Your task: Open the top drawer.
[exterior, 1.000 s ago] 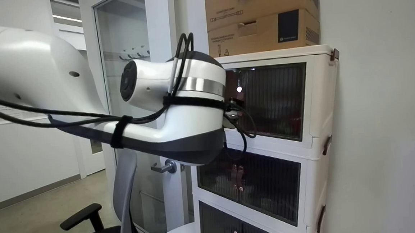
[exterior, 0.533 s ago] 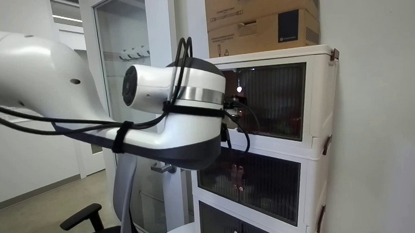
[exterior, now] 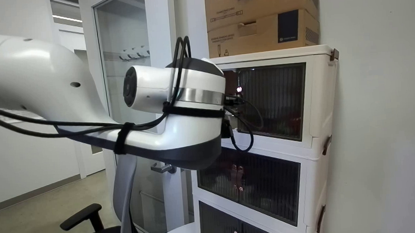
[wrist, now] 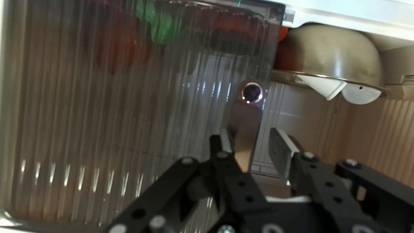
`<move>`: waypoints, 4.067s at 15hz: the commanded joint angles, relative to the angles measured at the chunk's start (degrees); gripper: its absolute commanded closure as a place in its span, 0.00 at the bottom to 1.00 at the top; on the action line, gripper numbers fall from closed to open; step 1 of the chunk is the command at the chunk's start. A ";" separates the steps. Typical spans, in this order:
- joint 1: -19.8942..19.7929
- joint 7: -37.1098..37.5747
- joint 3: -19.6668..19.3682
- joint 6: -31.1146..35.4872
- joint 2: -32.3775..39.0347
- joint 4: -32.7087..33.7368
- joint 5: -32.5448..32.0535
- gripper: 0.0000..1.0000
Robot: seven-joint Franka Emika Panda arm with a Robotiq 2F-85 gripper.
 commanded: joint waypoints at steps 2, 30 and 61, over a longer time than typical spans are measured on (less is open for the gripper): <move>-0.16 -0.51 -1.00 0.21 -1.39 -0.05 2.17 0.97; 0.21 1.15 6.95 -3.02 13.09 -9.47 -9.56 1.00; 0.34 20.09 4.09 -1.98 8.55 2.67 -30.73 0.00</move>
